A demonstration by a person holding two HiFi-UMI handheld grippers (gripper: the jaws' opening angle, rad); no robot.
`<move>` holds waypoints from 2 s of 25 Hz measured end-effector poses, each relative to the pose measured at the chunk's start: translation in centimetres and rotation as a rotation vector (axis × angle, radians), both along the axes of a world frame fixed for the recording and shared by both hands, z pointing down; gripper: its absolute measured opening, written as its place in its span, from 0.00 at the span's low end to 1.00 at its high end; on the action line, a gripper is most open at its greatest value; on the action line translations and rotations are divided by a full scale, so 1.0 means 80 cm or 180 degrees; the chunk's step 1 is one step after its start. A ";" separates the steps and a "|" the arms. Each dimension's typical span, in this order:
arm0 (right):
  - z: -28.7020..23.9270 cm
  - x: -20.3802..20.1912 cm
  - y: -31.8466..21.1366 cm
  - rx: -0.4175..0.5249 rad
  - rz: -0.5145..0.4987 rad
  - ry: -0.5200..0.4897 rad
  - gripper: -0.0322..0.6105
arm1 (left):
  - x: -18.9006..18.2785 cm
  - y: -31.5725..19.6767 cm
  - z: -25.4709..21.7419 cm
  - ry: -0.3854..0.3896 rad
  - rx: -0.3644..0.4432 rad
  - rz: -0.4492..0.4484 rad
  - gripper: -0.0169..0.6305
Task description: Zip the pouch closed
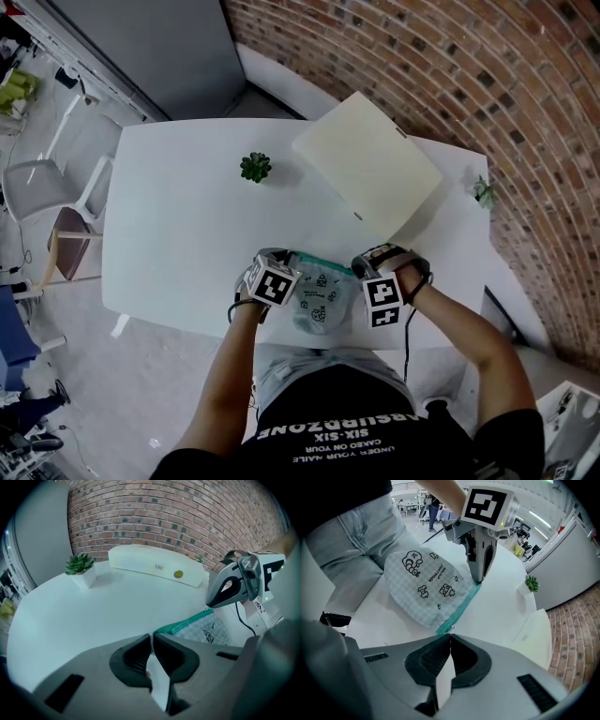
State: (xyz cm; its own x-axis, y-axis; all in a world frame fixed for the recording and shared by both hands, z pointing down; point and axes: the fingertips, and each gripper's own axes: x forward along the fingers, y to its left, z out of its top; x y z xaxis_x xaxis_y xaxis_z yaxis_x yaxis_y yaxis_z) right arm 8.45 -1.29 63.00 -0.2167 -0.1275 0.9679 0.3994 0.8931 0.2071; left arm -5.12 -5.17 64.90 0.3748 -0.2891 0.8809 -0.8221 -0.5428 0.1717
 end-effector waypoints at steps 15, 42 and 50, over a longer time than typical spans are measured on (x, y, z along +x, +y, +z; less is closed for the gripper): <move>0.002 0.006 0.005 0.0111 0.0457 -0.0280 0.05 | -0.001 0.000 0.000 0.0033 0.0084 -0.0135 0.08; -0.022 0.007 -0.011 -0.0252 0.2293 -0.1093 0.12 | -0.015 0.009 -0.030 0.0134 0.0265 -0.0516 0.10; -0.066 -0.011 -0.010 -0.0258 0.2909 -0.1738 0.13 | -0.006 0.010 -0.070 0.0342 0.0505 -0.0592 0.13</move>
